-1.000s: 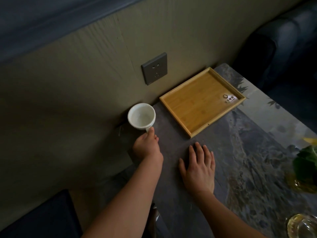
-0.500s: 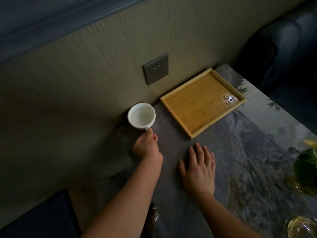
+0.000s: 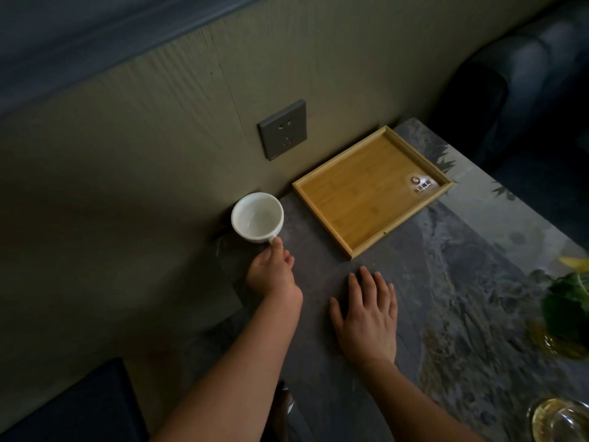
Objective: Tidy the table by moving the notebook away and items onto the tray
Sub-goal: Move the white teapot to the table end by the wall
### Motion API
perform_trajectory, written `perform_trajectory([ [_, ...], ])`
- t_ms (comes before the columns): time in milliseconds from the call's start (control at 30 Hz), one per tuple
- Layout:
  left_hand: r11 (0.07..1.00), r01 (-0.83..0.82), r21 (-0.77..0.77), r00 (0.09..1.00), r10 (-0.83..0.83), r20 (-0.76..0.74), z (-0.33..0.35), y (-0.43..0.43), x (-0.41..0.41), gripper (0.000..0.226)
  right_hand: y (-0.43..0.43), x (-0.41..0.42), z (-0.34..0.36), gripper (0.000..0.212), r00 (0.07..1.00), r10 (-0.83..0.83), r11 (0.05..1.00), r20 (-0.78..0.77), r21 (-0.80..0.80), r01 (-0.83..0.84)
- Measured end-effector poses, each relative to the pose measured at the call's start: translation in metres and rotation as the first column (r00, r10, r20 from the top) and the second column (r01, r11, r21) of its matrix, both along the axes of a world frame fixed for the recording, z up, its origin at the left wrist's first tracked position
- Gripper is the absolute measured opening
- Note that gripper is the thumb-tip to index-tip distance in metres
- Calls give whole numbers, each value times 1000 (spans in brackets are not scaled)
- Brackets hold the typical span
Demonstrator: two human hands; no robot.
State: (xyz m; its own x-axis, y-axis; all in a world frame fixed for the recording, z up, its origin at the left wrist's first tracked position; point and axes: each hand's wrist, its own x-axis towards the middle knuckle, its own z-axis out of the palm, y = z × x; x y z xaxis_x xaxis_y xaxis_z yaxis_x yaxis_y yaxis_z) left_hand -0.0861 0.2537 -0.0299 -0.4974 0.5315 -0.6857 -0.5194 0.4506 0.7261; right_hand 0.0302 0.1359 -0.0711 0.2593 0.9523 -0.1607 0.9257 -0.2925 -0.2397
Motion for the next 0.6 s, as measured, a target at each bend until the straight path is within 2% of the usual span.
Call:
perform_trajectory([
  [100, 994, 94, 58, 993, -89, -77, 0, -7, -8, 35, 0, 0, 0, 71, 1000, -4, 1000, -17, 7, 4],
  [167, 983, 181, 41, 974, -174, -147, -2, -16, -14, 40, 0, 0, -1, 71, 1000, -10, 1000, -20, 16, 10],
  [233, 955, 295, -27, 929, -293, -226, -8, -29, -19, 40, -1, 0, -2, 71, 999, -23, 1000, -25, 10, 23],
  [300, 892, 442, -91, 846, -448, -288, -13, -42, -23, 36, 0, 1, 0, 71, 998, -35, 999, -43, 1, 35],
  [367, 773, 619, -137, 696, -621, -361, -13, -52, -24, 30, 0, 4, 5, 69, 996, -32, 999, -79, -9, 31],
  [433, 596, 791, -141, 476, -743, -470, -10, -61, -21, 30, 0, 10, 13, 63, 991, -14, 1000, -131, -11, 13],
  [500, 392, 913, -115, 251, -760, -599, -5, -68, -16, 33, -3, 17, 22, 58, 984, -28, 1000, -177, -13, 26],
  [600, 72, 987, -144, -54, -692, -719, 5, -75, -5, 37, -25, 28, 40, 51, 954, -201, 977, -220, 23, 211],
])
